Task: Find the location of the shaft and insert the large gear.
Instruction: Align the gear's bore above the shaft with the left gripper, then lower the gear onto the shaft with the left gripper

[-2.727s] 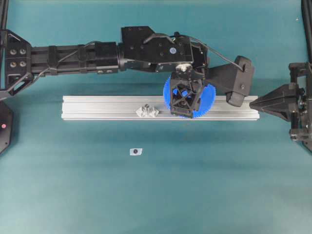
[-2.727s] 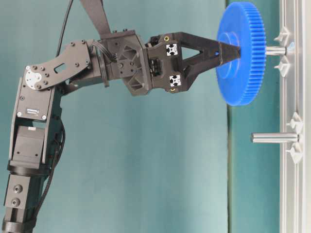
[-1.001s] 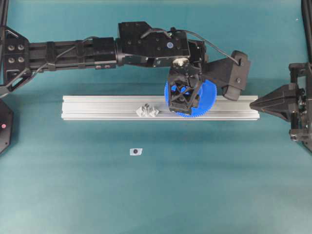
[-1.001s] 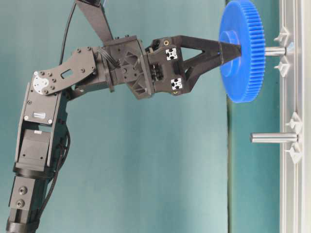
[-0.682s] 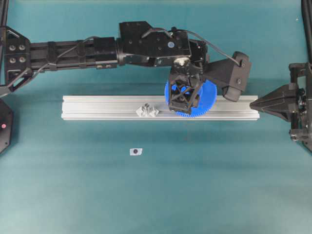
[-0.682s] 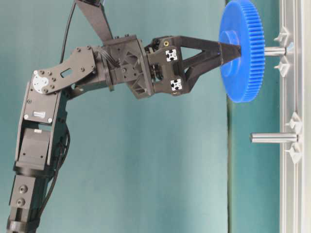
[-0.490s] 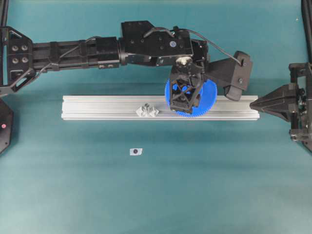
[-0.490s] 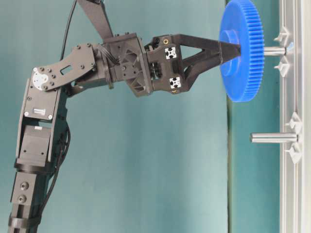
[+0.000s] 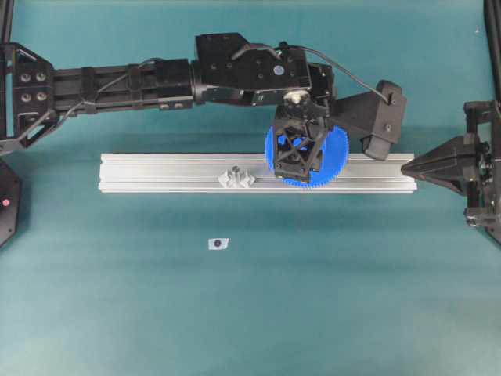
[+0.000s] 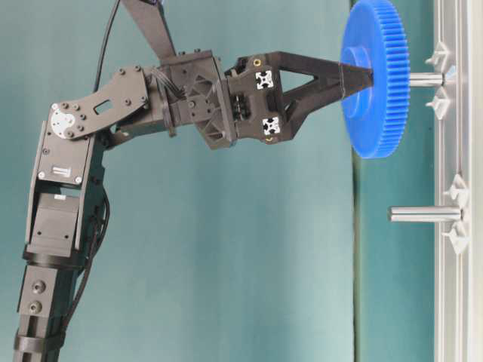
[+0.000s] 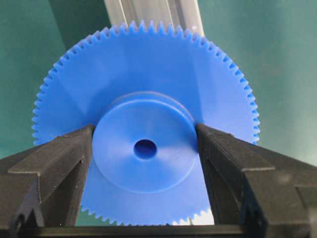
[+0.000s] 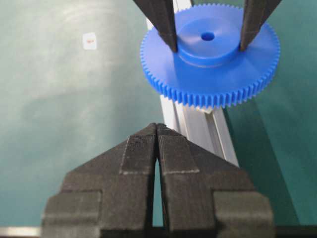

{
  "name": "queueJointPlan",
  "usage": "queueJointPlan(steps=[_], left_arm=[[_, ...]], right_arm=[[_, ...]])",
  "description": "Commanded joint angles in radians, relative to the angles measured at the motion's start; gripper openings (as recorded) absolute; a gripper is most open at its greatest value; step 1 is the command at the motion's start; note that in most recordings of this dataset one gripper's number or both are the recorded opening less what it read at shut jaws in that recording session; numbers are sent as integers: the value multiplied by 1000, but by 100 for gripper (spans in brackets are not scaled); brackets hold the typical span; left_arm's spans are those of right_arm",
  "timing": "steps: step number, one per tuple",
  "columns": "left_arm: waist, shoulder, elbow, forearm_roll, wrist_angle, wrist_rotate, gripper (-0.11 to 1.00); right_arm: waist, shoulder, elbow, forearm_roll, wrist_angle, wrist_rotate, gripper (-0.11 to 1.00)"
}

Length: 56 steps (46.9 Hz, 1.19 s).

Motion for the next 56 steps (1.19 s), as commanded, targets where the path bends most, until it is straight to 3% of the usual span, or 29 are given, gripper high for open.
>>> queueJointPlan(steps=[1, 9, 31, 42, 56], left_arm=[[41, -26, -28, 9, -5, -3, 71], [23, -29, -28, 9, -14, 3, 78], [2, -37, -31, 9, -9, -3, 77], [-6, -37, -67, 9, 8, -9, 77], [-14, -34, -80, 9, 14, -34, 85]], right_arm=[[-2, 6, -12, 2, -5, 23, 1], [-3, 6, -12, 2, -5, 48, 1], [-3, -12, -12, 0, -3, 49, 1], [-3, -25, -14, 0, 54, 51, 1], [-3, -48, -12, 0, 69, 52, 1]])
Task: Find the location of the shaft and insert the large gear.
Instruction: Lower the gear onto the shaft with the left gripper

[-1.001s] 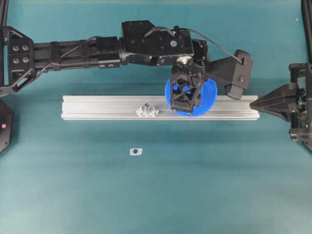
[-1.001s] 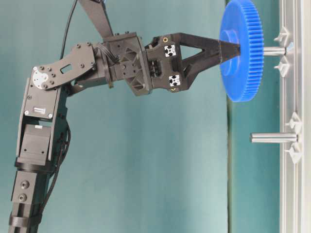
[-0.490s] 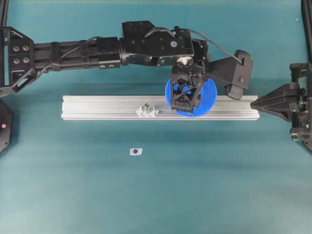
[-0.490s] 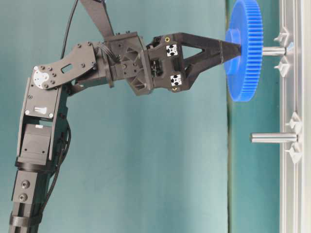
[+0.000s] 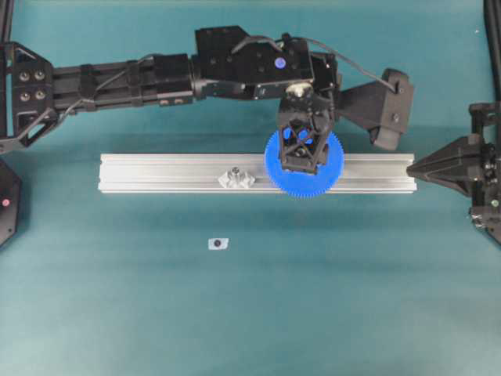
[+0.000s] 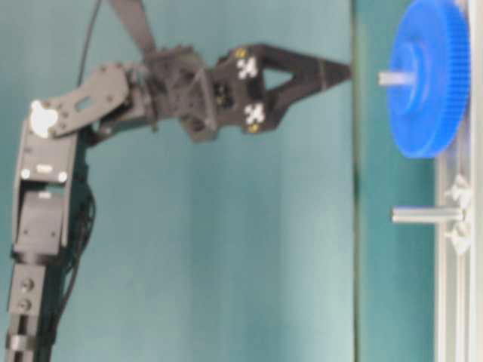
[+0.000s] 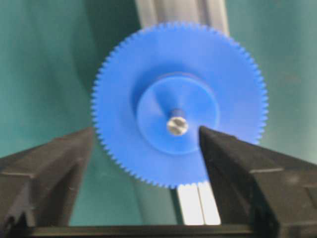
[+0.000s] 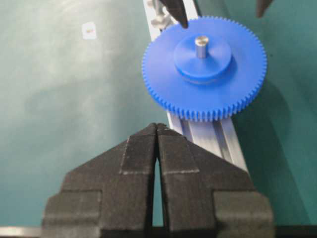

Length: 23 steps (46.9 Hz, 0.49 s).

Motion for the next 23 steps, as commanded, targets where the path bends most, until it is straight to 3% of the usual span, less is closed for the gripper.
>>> queueJointPlan(steps=[1, 23], left_arm=[[-6, -35, -26, 5, 0, 0, 85], [-8, -34, -28, 5, 3, -6, 85]], right_arm=[[-2, 0, -12, -2, -3, 9, 1], [-2, 0, -11, -2, -5, 9, 1]])
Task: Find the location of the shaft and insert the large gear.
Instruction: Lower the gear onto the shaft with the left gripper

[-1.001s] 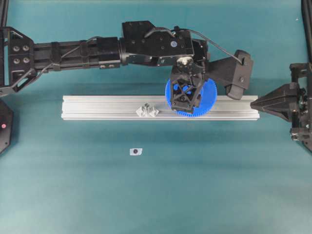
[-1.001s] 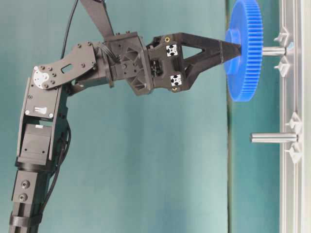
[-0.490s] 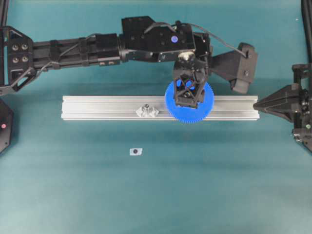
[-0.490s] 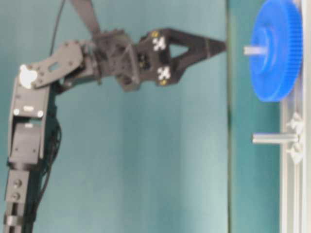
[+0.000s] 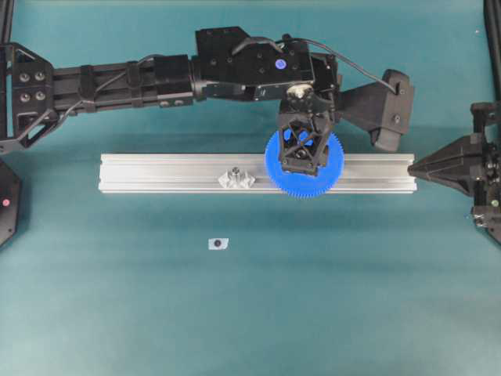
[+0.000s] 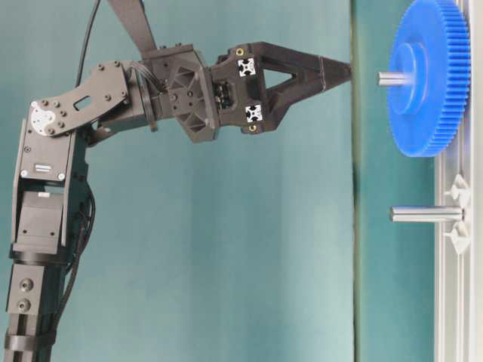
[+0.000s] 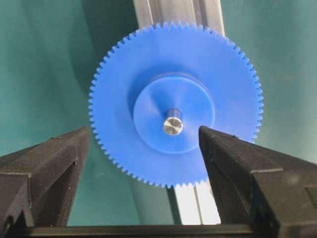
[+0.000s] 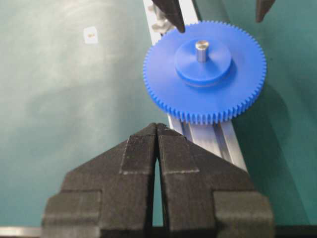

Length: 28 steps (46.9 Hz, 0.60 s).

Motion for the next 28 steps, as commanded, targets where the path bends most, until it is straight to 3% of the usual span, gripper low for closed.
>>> queueJointPlan(steps=[1, 28], left_arm=[[-5, -32, -28, 5, -2, -3, 85], [-8, -32, -43, 5, -8, -38, 84]], right_arm=[[-3, 6, -11, -2, -5, 8, 1], [-8, 5, -8, -2, -5, 9, 1]])
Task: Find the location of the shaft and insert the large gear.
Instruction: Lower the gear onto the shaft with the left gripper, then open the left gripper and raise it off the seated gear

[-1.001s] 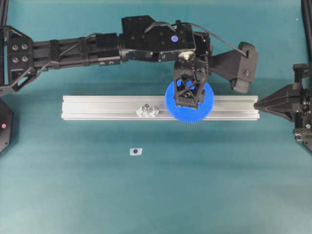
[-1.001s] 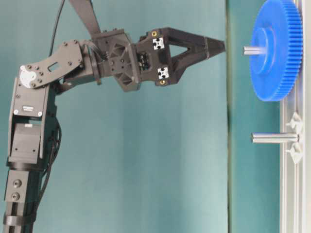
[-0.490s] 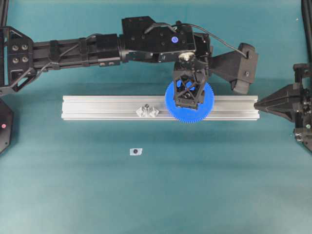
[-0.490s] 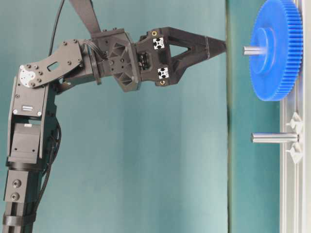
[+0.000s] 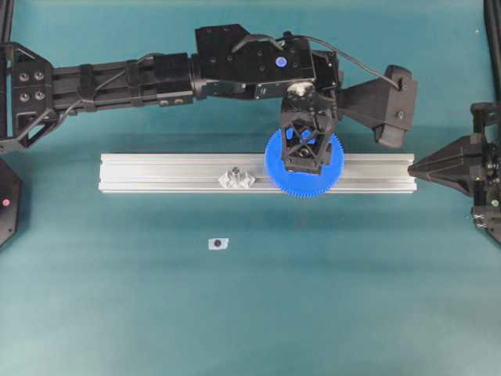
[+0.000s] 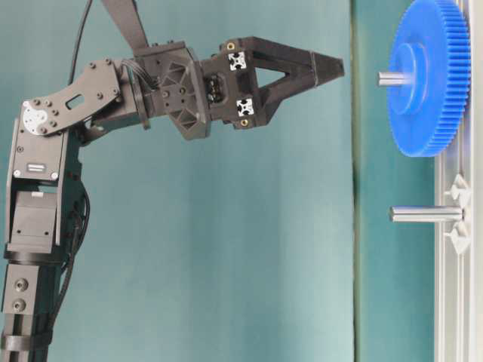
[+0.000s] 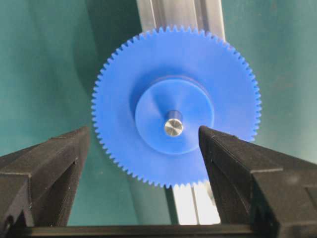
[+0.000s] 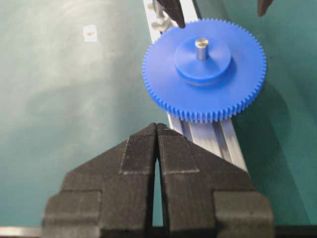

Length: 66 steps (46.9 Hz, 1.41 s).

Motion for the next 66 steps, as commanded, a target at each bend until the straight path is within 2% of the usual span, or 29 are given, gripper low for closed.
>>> queueJointPlan(steps=[1, 40, 50, 66], left_arm=[[-5, -34, -25, 2, -5, -5, 84], [-34, -78, -25, 2, 3, -21, 84], [-35, -94, -31, 2, 5, -43, 84], [-35, -94, -46, 2, 34, -37, 85]], right_arm=[[-3, 5, -11, 0, -5, 8, 1], [-3, -5, -8, 0, -5, 6, 1], [-5, -5, -8, 0, -5, 8, 1], [-5, -5, -8, 0, -5, 8, 1]])
